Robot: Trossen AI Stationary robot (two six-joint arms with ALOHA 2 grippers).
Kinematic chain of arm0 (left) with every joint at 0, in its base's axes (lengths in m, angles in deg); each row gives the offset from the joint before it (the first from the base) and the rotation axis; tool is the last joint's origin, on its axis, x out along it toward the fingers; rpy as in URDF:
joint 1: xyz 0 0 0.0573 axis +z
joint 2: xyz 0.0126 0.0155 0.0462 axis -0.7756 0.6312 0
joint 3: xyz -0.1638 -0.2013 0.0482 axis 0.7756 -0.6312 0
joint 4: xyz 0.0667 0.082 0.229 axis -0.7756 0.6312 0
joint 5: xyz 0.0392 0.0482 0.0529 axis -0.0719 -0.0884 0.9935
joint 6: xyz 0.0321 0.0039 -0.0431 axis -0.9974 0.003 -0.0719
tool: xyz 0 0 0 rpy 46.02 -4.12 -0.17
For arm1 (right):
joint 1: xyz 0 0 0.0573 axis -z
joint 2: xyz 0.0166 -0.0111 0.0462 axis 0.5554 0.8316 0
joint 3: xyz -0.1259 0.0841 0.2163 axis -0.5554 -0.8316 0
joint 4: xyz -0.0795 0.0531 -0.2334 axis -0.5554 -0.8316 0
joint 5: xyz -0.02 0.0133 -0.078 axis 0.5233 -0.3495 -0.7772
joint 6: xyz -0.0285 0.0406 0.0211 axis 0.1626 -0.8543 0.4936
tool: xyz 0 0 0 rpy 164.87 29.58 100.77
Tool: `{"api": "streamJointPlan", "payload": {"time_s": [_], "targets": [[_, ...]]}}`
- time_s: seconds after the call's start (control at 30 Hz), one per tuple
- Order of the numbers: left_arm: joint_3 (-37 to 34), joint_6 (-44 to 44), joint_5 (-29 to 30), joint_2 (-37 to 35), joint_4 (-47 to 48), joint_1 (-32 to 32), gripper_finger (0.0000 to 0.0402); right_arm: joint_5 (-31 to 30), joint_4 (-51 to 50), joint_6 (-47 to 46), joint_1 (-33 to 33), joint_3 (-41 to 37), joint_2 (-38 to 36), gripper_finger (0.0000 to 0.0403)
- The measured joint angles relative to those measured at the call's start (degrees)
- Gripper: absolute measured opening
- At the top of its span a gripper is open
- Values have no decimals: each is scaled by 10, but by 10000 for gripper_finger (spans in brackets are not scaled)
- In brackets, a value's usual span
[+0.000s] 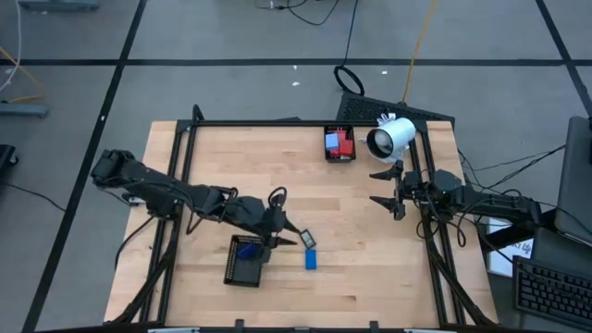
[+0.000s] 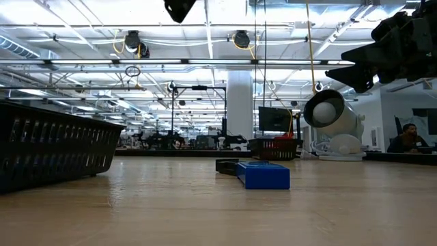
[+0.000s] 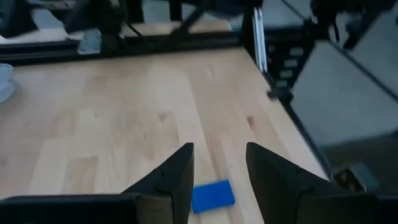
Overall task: Pick & Place Office items
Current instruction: Put the blue digital clock into the bottom black basket
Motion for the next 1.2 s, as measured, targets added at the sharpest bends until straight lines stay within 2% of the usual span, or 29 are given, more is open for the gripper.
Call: {"api": "streamJointPlan", "payload": {"time_s": [0.1,0.2,0.33,0.5,0.63,0.77,0.97,1.1,1.2], "targets": [[0,-38,-21,8,32,-1,148,0,0,0,0,0,0,339],[0,-64,-29,23,54,-1,170,0,0,0,0,0,0,337],[0,-103,-22,53,48,-1,227,0,1,0,0,0,0,339],[0,-200,-9,115,-2,1,303,0,0,0,0,0,0,340],[0,-238,-40,173,-46,8,340,0,1,0,0,0,0,337],[0,-225,-43,214,-78,17,350,0,1,0,0,0,0,338],[0,-156,-43,246,-79,28,351,0,2,0,0,0,0,340],[0,-165,-40,248,-81,12,351,0,2,0,0,0,0,337],[0,-178,-9,245,-97,-2,351,0,2,0,0,0,0,338]]}}
